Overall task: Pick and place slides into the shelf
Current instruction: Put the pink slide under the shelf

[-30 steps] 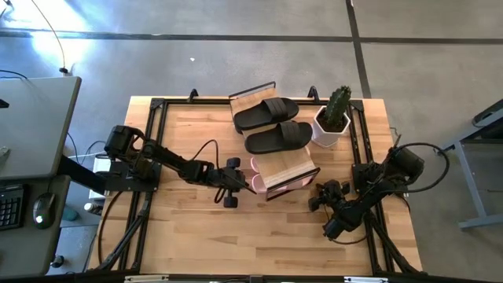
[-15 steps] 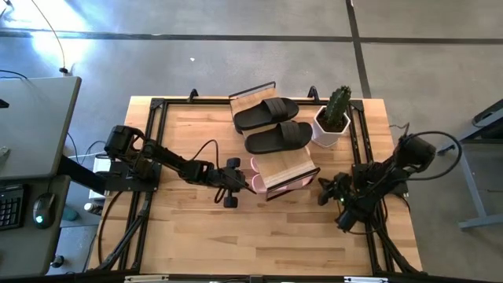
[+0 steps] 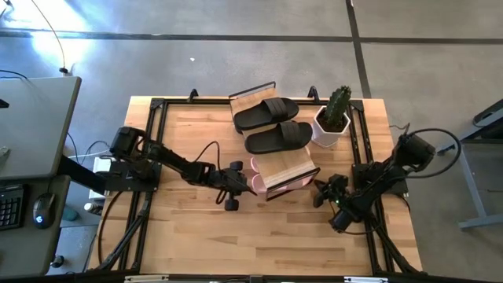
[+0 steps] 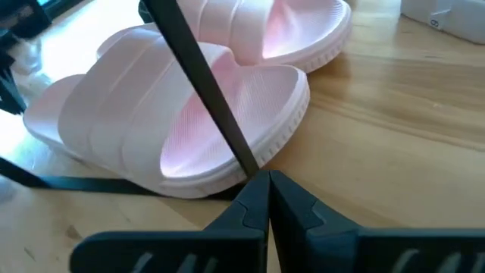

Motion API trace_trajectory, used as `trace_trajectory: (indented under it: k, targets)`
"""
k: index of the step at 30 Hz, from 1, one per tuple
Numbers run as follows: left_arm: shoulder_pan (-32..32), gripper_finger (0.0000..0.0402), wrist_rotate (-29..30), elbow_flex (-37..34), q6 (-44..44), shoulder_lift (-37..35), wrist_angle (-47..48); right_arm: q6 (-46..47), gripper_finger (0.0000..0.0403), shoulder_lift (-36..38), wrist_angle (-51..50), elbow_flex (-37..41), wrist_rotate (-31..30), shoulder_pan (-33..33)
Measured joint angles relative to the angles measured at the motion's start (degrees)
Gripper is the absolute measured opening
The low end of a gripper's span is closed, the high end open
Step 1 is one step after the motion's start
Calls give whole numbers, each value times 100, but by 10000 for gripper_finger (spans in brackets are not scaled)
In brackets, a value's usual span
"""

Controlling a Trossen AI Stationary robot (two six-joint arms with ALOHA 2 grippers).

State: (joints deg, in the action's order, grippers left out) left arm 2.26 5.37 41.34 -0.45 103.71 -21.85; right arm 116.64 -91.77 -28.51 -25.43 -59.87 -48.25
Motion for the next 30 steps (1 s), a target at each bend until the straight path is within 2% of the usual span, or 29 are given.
trace_trajectory:
  k: [8, 16, 24, 30]
  targets:
    - [0, 0, -37, -7, 9, 206, -434, -743, 0, 0, 605, 0, 89, 296]
    - [0, 0, -35, -7, 12, 206, -508, -738, 0, 0, 610, 0, 80, 297]
    - [0, 0, 205, -6, -2, 141, 137, -719, 0, 0, 606, 0, 85, 297]
    - [0, 0, 320, -9, -4, 141, -360, -719, 0, -4, 603, 0, 58, 297]
